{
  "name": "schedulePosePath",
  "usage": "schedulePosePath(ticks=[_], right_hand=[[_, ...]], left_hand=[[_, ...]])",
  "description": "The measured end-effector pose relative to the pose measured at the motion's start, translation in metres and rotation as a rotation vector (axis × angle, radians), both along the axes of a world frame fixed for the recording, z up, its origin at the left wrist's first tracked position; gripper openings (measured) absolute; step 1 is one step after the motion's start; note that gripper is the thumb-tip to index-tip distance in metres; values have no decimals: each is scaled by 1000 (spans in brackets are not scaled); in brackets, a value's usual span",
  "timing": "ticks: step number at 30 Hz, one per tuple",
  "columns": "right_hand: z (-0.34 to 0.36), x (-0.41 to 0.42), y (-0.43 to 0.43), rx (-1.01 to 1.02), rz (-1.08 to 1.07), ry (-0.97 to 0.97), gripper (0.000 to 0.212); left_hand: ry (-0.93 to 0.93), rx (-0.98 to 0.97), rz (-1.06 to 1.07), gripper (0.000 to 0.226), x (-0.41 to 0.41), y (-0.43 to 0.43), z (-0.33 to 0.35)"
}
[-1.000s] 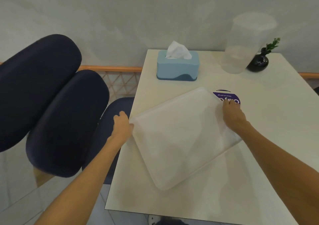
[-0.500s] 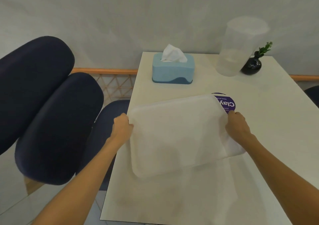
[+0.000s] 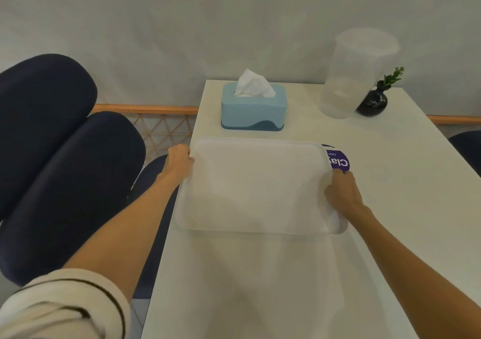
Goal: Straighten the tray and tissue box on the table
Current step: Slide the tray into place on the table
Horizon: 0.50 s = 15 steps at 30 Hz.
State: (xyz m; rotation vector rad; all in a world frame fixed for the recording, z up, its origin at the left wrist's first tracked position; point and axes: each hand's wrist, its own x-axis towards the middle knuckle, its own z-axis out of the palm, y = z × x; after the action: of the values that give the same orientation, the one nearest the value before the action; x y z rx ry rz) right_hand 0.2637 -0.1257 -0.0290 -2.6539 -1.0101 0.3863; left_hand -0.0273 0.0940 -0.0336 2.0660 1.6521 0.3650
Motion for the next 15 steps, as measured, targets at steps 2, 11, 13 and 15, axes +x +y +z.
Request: schedulePosePath(ticks=[2,11,13,15], right_hand=[[0,2,5,5,-8,5,32],[-9,12,16,10,-59,23,43],[-8,12,17,8,-42,30,44],[-8,13,18,6,-25,35,43]], left_hand=[[-23,-8,4,8,4,5,0],[-40,29,1,43,14,19,-5],[-32,21,12,20,14,19,-5],[-36,22,1,12,13,20,-5]])
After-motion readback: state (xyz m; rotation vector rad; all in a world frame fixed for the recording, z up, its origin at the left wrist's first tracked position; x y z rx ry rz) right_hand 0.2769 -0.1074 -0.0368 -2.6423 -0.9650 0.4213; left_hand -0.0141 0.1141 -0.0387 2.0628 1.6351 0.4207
